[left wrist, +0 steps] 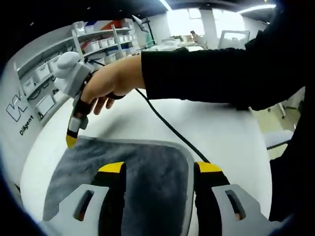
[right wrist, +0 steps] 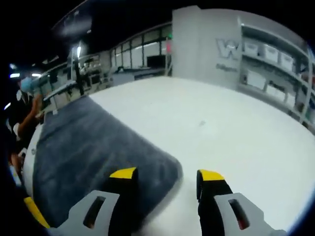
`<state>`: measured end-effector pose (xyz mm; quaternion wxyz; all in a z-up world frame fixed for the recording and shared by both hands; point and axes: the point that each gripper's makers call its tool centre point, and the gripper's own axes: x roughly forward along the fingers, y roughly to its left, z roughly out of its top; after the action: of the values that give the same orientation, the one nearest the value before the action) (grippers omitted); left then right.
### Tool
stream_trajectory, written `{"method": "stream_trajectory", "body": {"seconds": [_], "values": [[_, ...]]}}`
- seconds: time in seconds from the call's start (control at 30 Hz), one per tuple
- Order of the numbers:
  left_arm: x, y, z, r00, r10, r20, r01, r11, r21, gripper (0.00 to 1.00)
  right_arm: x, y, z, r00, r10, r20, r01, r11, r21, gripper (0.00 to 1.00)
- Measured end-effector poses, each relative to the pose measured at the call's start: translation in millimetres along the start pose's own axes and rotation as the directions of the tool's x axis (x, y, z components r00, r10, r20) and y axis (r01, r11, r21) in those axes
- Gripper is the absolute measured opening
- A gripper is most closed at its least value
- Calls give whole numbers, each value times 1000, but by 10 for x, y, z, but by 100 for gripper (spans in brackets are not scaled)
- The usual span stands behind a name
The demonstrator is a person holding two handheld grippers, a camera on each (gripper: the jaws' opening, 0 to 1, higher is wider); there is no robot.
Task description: Open the folded towel by lifting each exposed corner and separating the folded layers until the towel lies flat within the target outline without major curled edges
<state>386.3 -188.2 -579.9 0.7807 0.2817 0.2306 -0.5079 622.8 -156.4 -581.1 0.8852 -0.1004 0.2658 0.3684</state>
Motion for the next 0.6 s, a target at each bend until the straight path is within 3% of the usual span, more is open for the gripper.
{"method": "stream_trajectory", "body": {"seconds": [0.2,0.6], "values": [[110,-68,-33,999,-10,-48,10,1000,13,41,13,-28,-3,1000,4,-1,-4,1000,-1,47],[168,-293,19,996,-62,-57,65,997,48,37,41,-71,-28,999,28,24,-29,998,48,39]]}}
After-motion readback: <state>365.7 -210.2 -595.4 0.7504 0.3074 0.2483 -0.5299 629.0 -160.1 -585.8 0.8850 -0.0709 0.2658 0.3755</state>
